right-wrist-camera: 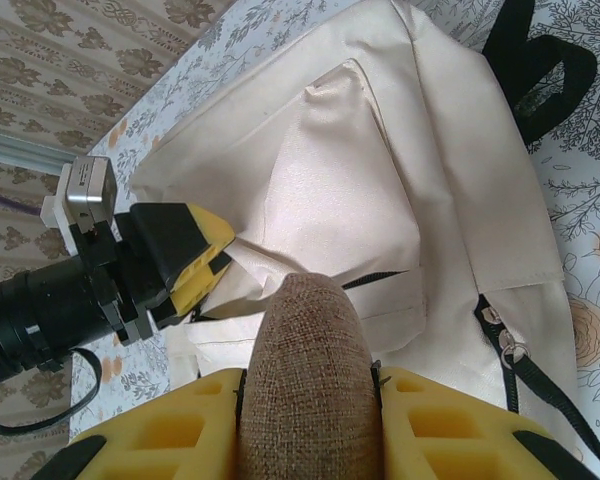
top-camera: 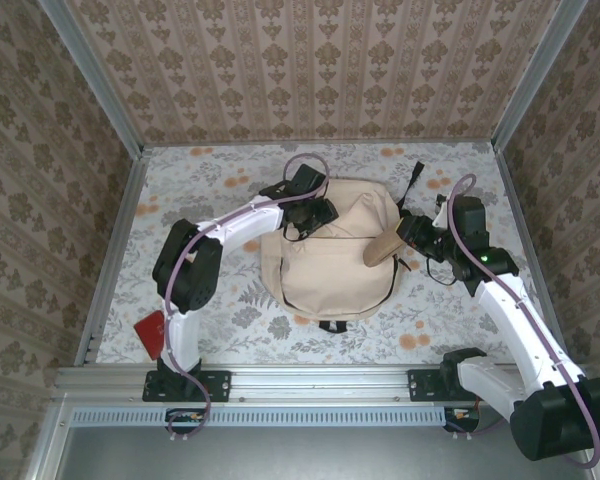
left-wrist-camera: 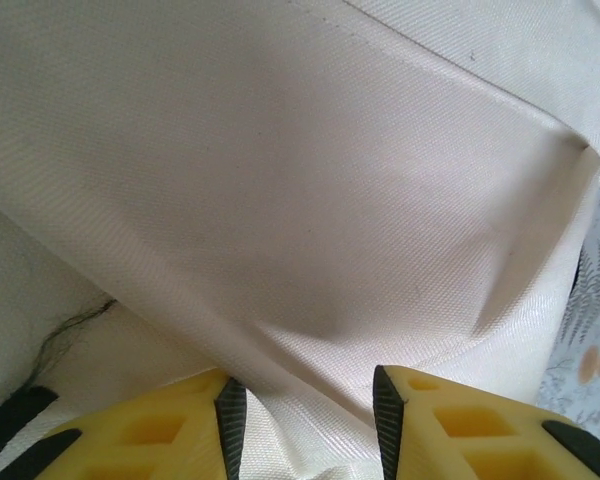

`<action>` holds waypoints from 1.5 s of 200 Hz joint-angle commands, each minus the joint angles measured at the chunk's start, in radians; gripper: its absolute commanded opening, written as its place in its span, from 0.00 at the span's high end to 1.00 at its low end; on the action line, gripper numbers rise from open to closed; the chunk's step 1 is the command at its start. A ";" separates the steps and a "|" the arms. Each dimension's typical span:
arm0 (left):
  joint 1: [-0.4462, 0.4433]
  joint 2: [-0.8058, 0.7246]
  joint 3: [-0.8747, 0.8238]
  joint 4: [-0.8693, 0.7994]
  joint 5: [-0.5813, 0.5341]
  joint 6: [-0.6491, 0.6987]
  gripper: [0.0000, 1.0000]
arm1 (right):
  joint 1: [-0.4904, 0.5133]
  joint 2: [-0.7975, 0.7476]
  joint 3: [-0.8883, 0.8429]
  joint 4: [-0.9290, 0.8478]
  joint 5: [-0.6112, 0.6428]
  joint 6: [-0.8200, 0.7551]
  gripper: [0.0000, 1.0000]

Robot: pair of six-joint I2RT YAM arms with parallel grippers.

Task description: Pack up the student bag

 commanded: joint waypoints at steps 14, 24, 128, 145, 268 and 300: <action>0.005 0.016 -0.049 0.059 0.026 -0.096 0.63 | -0.004 -0.027 -0.010 0.016 -0.024 0.011 0.71; 0.005 0.012 -0.065 0.080 0.031 -0.108 0.65 | -0.004 -0.027 -0.010 0.017 -0.025 0.014 0.71; 0.000 -0.127 -0.066 0.119 0.051 -0.067 1.00 | -0.004 -0.087 -0.086 0.188 -0.048 0.146 0.75; -0.002 -0.167 -0.073 0.121 0.058 -0.063 1.00 | -0.004 -0.100 -0.124 0.264 -0.057 0.203 0.76; -0.018 -0.332 -0.220 0.142 -0.019 -0.111 1.00 | 0.138 0.032 -0.253 0.519 -0.023 0.348 0.78; -0.001 -0.277 -0.168 0.121 0.006 -0.087 1.00 | 0.173 0.082 -0.265 0.598 -0.001 0.377 0.80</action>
